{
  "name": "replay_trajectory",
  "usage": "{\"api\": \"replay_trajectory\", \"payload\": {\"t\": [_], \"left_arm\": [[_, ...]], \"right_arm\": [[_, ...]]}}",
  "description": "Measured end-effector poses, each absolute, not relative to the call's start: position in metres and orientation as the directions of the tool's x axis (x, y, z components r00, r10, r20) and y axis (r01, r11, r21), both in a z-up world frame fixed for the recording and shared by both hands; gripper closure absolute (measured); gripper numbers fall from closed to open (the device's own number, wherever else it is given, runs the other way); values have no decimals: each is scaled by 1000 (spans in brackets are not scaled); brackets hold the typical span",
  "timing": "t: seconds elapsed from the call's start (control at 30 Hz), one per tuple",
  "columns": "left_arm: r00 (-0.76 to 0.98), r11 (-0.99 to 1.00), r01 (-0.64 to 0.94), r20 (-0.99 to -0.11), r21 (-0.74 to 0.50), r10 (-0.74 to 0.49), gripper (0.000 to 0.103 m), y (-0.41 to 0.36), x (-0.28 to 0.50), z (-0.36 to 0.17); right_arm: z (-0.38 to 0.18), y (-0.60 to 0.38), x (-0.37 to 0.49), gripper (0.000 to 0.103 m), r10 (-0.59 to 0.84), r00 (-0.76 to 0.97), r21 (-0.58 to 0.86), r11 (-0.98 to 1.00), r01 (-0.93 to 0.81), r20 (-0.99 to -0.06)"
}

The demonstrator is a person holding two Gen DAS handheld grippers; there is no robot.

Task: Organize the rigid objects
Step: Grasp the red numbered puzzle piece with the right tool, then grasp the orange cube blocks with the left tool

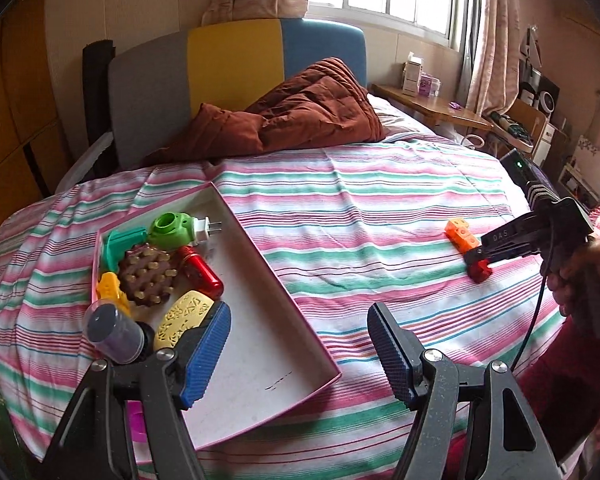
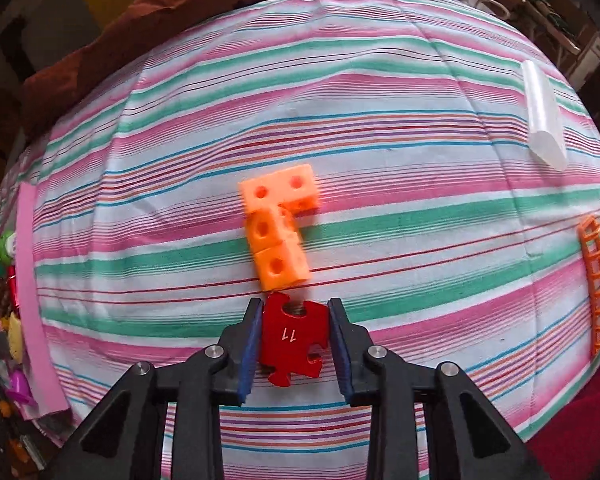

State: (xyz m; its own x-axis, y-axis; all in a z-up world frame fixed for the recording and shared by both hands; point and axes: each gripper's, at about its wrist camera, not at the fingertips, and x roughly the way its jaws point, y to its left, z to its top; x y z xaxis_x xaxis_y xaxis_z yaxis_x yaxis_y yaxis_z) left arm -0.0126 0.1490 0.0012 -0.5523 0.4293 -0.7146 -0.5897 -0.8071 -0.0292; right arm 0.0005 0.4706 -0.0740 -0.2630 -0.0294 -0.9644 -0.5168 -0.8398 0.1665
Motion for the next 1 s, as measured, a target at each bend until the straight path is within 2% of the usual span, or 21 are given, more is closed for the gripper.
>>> {"api": "replay_trajectory", "payload": {"t": [0.27,0.37,0.43,0.53,0.67,0.8,1.0], "left_arm": [[-519,-792,-609,-740,-31,428,31,165,-18,-8],[-500,-786,-617,-752,-39,430,31,173,-21,-12],[-487,-780,-624,-759,-44,432,31,179,-22,-15],[-472,-770,-636,-767,-46,435,31,190,-23,-18],[-429,-748,-661,-782,-69,451,31,215,-26,-23],[-383,-722,-686,-799,-91,464,31,246,-30,-31],[-299,-674,-724,-814,-147,498,31,302,-39,-38]], "right_arm": [[-67,439,-3,72,-122,-373,268,-889,-370,-920],[-45,438,8,72,-185,-506,374,-877,-302,-843],[-29,444,13,72,-178,-591,416,-859,-296,-787],[-16,471,21,72,-25,-642,390,-813,-434,-767],[-20,514,33,72,195,-532,291,-660,-693,-824],[-29,533,42,72,255,-470,268,-559,-785,-845],[-35,543,48,72,239,-464,286,-528,-799,-853]]}}
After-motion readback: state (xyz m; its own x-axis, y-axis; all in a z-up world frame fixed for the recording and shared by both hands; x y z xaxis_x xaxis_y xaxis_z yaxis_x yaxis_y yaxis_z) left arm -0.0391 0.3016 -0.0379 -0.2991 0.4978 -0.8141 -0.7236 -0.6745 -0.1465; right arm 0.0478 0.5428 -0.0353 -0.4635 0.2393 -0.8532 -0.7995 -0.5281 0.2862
